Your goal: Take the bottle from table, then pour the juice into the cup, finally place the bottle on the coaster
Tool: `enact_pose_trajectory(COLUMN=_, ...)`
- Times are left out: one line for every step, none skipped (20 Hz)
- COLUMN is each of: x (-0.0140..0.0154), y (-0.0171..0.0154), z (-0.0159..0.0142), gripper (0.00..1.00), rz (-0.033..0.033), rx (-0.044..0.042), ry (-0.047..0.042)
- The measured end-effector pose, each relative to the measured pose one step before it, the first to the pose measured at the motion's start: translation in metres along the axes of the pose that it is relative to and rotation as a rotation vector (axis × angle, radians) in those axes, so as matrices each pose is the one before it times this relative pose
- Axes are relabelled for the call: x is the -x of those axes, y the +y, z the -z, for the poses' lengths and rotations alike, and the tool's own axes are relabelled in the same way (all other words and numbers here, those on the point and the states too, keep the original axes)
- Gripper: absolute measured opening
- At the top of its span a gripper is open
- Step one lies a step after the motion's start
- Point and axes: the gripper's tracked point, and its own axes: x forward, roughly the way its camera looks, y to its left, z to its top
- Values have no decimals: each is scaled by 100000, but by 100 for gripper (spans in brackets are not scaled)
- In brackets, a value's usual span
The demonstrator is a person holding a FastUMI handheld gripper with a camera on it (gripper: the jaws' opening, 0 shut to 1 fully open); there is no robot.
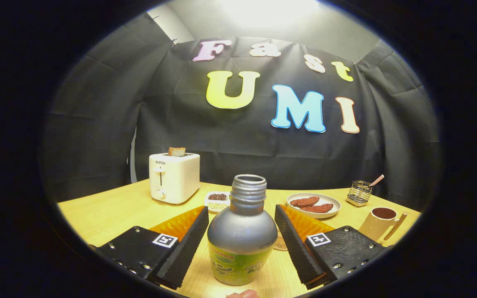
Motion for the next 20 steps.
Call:
enact_pose_trajectory(x=-187, y=15, z=564, gripper=98, rz=-79, rx=-52, ry=1051)
enact_pose_trajectory(x=-114, y=-35, z=499, gripper=98, rz=355, rx=-399, ry=926)
enact_pose_trajectory(x=2, y=31, z=291, gripper=98, rz=96, rx=-378, ry=414)
enact_pose_trajectory(x=1, y=28, z=139, gripper=98, rz=92, rx=-510, ry=192)
enact_pose_trajectory(x=-8, y=39, z=93, gripper=98, rz=-181, rx=-459, ry=-179)
enact_pose_trajectory(x=-214, y=325, z=45, gripper=96, rz=-1102, rx=-701, ry=-258)
enact_pose_trajectory(x=114, y=147, z=-56, gripper=93, rz=-326, rx=-663, ry=-120)
enact_pose_trajectory(x=-4, y=-47, z=55, gripper=83, rz=-1157, rx=-1012, ry=-39)
enact_pose_trajectory(x=32, y=206, z=-65, gripper=83, rz=-1610, rx=-1416, ry=-853)
enact_pose_trajectory(x=118, y=-169, z=-137, gripper=81, rz=-83, rx=-1559, ry=-367)
enact_pose_trajectory(x=120, y=-426, z=-36, gripper=80, rz=693, rx=-1567, ry=-207)
enact_pose_trajectory(x=13, y=-382, z=-306, gripper=79, rz=895, rx=-1403, ry=-343)
enact_pose_trajectory(x=115, y=-254, z=-552, gripper=79, rz=758, rx=-850, ry=-763)
enact_pose_trajectory(x=115, y=-360, z=-653, gripper=79, rz=823, rx=-574, ry=-862)
enact_pose_trajectory(x=-80, y=-436, z=-343, gripper=79, rz=607, rx=-604, ry=-139)
enact_pose_trajectory(x=-130, y=-521, z=-464, gripper=79, rz=999, rx=-1042, ry=-224)
enact_pose_trajectory(x=-101, y=-372, z=-390, gripper=79, rz=639, rx=-2006, ry=-312)
enact_pose_trajectory(x=-115, y=-289, z=-397, gripper=79, rz=-87, rx=-3029, ry=-144)
enact_pose_trajectory(x=-346, y=-160, z=-238, gripper=79, rz=-235, rx=-3155, ry=697)
enact_pose_trajectory(x=-145, y=-582, z=-305, gripper=78, rz=1414, rx=-1726, ry=808)
